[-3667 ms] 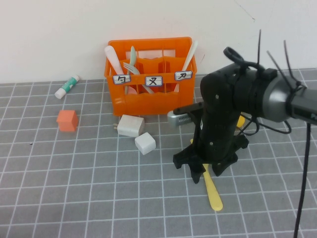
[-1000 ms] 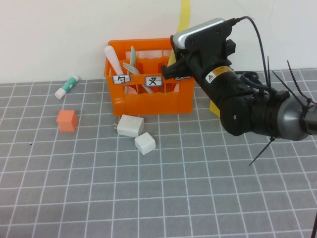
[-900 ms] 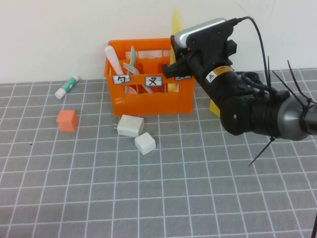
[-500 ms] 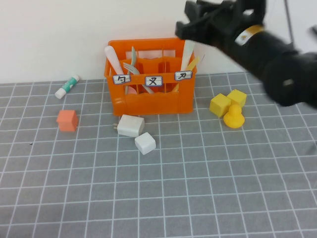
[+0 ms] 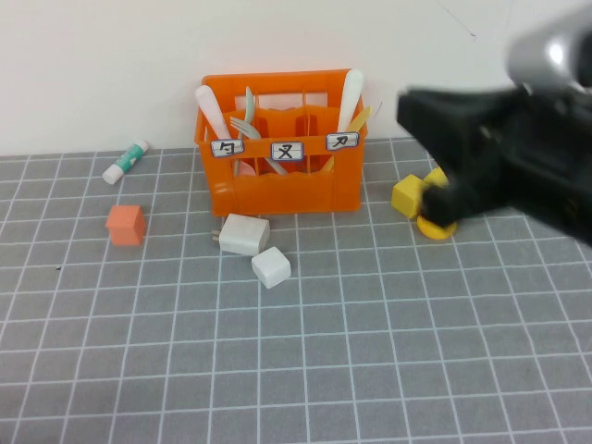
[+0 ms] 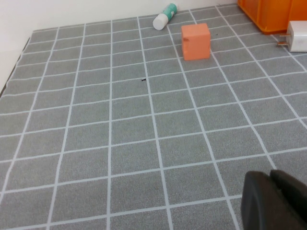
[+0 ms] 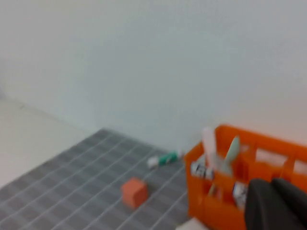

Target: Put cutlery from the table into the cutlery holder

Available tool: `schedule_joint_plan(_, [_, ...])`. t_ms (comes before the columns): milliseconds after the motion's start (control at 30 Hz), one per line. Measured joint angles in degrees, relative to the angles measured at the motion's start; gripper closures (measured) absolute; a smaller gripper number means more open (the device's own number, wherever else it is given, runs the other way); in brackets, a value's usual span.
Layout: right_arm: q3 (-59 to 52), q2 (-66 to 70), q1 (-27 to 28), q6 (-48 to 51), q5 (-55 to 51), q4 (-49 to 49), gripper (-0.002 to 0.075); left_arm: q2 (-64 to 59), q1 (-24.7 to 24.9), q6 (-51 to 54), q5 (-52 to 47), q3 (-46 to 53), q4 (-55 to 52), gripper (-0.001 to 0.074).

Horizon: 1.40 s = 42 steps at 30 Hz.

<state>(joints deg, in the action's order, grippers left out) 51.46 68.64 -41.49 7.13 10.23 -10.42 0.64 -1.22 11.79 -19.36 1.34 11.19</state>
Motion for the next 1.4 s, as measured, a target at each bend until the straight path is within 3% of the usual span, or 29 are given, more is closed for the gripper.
schedule_joint_plan(167, [-4.57,-9.39,-1.27,0.00,-11.56,0.46,0.0727,0.00,0.00,0.00,0.00,0.00,0.00,0.0736])
schedule_joint_plan(367, [-5.38,-18.33,-0.51,-0.22,-40.15,6.86,0.0728,0.00,0.00,0.00,0.00,0.00,0.00,0.0736])
schedule_joint_plan(467, [-7.05,-23.28,0.14,-0.56,-48.00,11.17,0.0729,0.00,0.00,-0.10,0.00,0.00,0.00,0.0736])
schedule_joint_plan(767, [-20.60,-43.03,0.42,-2.22,-39.46,20.93,0.0729,0.00,0.00,-0.10,0.00,0.00,0.00,0.0736])
schedule_joint_plan(1067, [-35.12,-61.81,0.42,-14.98,-37.74,32.27,0.0729,0.00,0.00,-0.10,0.00,0.00,0.00,0.0736])
schedule_joint_plan(1233, [-41.51,-68.59,0.54,-28.11,-38.73,38.39,0.0729,0.00,0.00,-0.10,0.00,0.00,0.00,0.0736])
schedule_joint_plan(1400, [-43.44,-69.46,3.59,-30.56,-43.54,39.76,0.0729,0.00,0.00,-0.10,0.00,0.00,0.02,0.0736])
